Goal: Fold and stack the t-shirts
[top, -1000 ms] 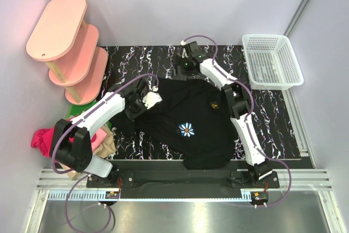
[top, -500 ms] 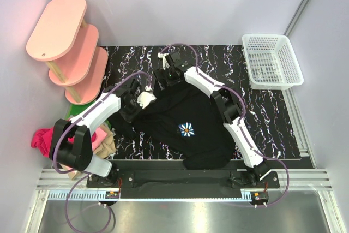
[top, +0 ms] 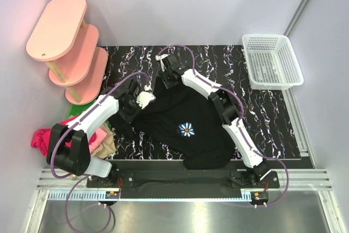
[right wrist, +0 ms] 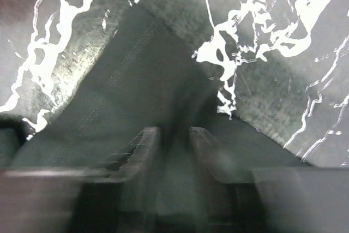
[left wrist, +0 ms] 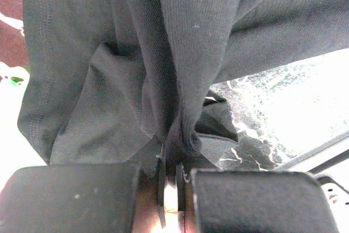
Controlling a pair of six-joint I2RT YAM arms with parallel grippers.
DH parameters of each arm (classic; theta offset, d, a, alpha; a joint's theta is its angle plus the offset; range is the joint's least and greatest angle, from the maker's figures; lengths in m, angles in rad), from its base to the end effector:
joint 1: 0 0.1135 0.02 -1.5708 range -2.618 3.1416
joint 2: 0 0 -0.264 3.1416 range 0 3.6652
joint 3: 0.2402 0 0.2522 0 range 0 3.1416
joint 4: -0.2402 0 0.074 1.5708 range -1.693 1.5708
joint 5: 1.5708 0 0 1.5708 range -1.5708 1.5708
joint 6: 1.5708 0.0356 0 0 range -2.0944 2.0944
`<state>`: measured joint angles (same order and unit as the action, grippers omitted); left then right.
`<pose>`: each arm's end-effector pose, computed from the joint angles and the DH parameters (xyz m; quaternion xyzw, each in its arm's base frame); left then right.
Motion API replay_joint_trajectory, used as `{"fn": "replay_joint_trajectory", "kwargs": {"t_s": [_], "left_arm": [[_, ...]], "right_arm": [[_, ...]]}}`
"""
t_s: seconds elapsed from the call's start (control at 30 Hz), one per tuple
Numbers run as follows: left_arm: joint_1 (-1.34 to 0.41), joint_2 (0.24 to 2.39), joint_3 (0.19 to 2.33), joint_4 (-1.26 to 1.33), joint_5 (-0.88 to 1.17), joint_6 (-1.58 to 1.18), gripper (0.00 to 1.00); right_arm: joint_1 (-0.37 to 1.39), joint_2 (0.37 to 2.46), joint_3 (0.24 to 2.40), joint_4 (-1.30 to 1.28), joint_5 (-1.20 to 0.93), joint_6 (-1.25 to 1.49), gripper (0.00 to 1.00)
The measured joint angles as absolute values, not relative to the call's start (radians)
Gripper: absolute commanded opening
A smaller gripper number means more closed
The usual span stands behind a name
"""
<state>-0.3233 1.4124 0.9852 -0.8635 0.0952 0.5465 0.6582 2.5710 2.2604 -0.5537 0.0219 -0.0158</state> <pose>0.2421 -0.0847 0.2221 0.4228 0.8942 -0.0313 0.1438 0.4474 0.3449 0.1550 -0.3066 0.8867 0.0995 0.3315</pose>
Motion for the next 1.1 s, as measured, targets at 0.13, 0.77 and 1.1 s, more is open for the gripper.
{"fn": "replay_joint_trajectory", "kwargs": {"t_s": [0.13, 0.77, 1.1], "left_arm": [[-0.323, 1.407, 0.985, -0.864, 0.096, 0.543, 0.03], [-0.282, 1.532, 1.170, -0.846, 0.102, 0.544, 0.02], [-0.281, 1.789, 1.403, -0.839, 0.058, 0.573, 0.10]], "right_arm": [[0.653, 2.571, 2.264, -0.570, 0.032, 0.006, 0.00], [0.356, 2.393, 2.103, -0.625, -0.015, 0.205, 0.00], [0.300, 2.299, 2.164, -0.604, -0.015, 0.217, 0.00]]}}
